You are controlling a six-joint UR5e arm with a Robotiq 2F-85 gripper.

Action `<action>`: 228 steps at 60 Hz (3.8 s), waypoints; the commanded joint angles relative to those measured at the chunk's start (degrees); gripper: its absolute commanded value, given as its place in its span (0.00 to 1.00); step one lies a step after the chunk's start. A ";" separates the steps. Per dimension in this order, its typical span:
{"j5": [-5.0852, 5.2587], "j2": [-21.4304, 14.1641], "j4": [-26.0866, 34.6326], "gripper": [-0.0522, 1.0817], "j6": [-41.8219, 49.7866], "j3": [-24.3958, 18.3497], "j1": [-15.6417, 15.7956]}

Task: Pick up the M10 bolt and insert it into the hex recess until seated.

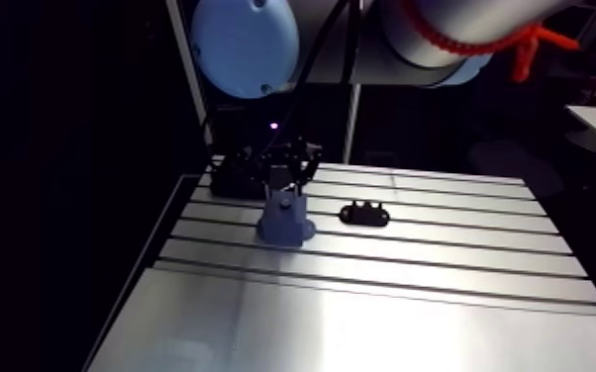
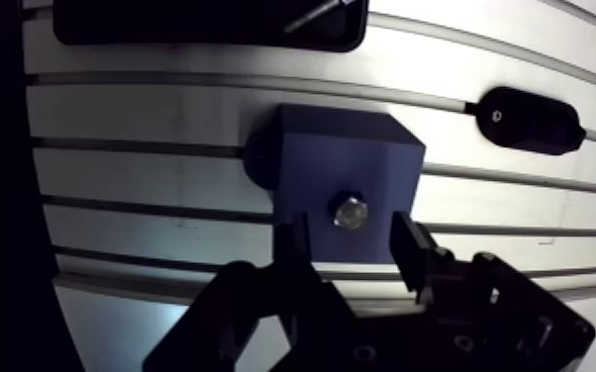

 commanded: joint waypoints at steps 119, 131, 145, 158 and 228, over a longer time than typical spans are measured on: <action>0.58 0.77 -0.72 0.60 -3.00 1.00 -0.89; 0.67 0.77 -0.72 0.60 -3.00 0.99 -0.89; 1.08 0.77 -0.72 0.61 -3.00 0.99 -0.81; 1.37 1.10 -0.72 0.61 -3.97 0.99 -0.81; 1.02 1.20 -1.33 0.63 -4.15 1.07 -0.64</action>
